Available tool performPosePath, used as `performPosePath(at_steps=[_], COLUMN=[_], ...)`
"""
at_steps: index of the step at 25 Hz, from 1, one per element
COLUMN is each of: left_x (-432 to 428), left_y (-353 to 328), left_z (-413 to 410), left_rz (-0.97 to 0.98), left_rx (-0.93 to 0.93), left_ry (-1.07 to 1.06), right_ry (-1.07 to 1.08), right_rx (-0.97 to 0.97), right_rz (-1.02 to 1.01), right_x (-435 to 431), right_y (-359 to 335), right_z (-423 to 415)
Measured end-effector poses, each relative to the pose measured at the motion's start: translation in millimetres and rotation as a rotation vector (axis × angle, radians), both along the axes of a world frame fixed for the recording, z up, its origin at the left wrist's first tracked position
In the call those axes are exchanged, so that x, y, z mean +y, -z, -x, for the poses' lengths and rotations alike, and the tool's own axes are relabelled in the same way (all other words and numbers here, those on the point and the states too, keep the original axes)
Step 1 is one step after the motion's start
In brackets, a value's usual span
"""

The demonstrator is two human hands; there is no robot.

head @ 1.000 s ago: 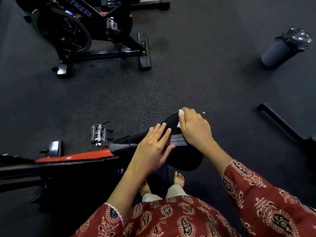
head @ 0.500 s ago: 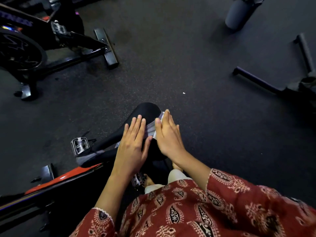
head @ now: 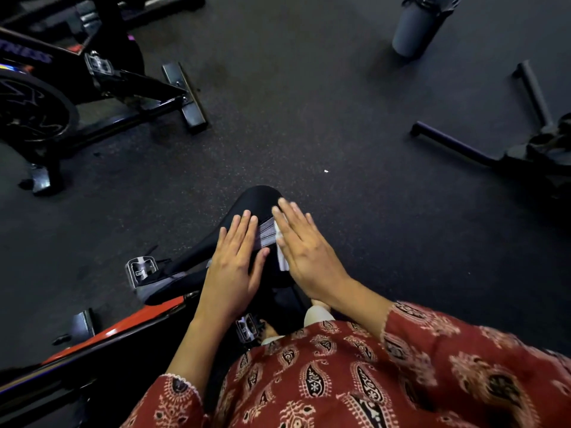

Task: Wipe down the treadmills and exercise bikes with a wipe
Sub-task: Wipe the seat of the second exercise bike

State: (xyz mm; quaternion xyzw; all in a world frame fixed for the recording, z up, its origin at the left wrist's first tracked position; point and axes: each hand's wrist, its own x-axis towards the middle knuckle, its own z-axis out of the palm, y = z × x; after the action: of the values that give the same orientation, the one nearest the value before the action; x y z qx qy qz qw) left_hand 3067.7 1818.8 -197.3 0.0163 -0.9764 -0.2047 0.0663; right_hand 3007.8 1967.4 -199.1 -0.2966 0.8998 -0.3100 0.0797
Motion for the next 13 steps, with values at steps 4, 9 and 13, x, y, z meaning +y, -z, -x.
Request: performPosePath(at_steps=[4, 9, 13], left_x=[-6, -16, -24], left_y=[0, -3, -4], left_z=[-4, -15, -27], left_rz=[-0.020, -0.005, 0.055], left_rx=[-0.010, -0.023, -0.019], left_ry=[0.032, 0.021, -0.025], right_ry=[-0.223, 0.200, -0.104], right_rx=[0.196, 0.020, 0.374], right_rz=[0.006, 0.258, 0.118], right_x=[4, 1, -31], right_y=[7, -3, 4], right_z=[-13, -2, -19])
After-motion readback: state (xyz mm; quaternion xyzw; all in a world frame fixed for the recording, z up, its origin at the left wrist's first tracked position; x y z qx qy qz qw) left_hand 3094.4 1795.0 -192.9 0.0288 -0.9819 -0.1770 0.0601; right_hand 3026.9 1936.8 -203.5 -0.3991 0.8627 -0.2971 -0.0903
